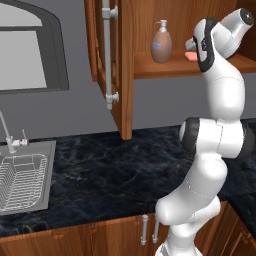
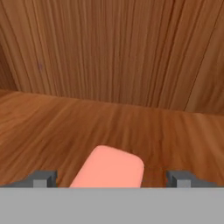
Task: Pick up the bar soap and soap dispenser from the sink, and place them back in the cabinet, and close the cabinet doors.
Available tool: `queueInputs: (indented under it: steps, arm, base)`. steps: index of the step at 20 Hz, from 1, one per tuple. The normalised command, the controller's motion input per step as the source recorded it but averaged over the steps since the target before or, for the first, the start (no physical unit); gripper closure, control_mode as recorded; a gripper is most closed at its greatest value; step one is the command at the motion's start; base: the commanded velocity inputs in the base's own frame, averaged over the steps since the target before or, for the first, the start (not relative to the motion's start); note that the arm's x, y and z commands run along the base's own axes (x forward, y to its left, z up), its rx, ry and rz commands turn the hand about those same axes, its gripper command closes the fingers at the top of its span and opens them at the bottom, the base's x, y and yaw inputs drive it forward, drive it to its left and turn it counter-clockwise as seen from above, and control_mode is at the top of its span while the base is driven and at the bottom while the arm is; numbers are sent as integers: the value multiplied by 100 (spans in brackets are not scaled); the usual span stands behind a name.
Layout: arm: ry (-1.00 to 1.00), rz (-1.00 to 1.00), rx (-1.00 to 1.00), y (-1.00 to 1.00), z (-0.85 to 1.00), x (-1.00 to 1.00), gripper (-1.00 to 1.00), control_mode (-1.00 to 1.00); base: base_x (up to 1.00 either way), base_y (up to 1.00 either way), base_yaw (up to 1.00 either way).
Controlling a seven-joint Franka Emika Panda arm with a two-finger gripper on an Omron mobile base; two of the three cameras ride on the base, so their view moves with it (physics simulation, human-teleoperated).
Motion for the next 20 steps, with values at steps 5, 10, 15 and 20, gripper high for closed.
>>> queueInputs:
  steps: [5,10,15,20]
  arm:
    - [-11,-16,0,3,0,-46,-100,-100]
    - [-12,-16,0,11,0,-49,-100,-100]
    - [-19,-14,0,15,-4,-51,-100,-100]
    - [-1,-12,0,4,12,-42,-100,-100]
  base:
    - [0,0,0]
    - [0,0,0]
    - [0,0,0]
    - [0,0,0]
